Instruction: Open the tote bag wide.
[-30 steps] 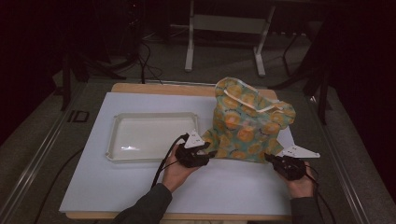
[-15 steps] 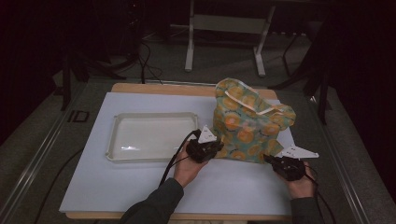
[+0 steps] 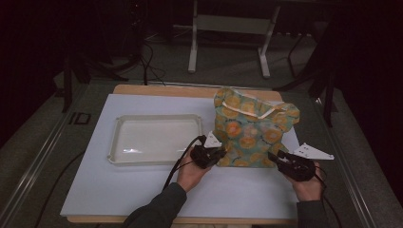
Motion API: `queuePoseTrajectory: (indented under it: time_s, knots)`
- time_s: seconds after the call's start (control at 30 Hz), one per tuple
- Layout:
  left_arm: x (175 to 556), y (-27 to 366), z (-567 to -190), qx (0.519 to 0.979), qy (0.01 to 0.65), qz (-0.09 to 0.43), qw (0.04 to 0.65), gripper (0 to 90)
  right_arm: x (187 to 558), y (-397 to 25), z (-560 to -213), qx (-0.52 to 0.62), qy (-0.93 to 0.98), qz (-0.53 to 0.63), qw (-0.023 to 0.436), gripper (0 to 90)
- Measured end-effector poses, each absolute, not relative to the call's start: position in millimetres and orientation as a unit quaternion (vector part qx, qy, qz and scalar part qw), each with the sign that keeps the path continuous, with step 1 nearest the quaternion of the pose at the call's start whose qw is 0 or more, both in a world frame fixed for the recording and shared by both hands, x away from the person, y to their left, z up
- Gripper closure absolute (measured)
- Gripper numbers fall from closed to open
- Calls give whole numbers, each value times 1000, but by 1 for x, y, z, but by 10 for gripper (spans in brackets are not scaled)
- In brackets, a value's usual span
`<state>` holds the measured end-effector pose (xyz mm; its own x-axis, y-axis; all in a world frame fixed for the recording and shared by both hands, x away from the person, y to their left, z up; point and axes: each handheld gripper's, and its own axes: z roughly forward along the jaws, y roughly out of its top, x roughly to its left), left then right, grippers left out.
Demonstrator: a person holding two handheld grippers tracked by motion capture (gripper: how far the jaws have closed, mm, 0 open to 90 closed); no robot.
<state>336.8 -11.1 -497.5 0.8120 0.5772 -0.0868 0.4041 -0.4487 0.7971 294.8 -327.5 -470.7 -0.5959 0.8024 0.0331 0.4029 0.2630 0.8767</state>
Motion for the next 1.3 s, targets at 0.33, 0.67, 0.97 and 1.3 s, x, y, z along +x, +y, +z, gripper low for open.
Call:
queuePoseTrajectory:
  time_s: [0.33,0.67,0.97,1.3]
  knots:
    - [339,-9,-504,852,298,98,420,892,297,-320,-480,387,790,427,211,900]
    - [339,-4,-503,845,305,100,428,716,300,-318,-491,391,804,402,198,900]
    - [333,-5,-478,826,286,105,474,565,303,-316,-499,394,813,387,186,900]
    - [335,-18,-471,812,320,123,473,745,303,-314,-501,390,818,381,182,900]
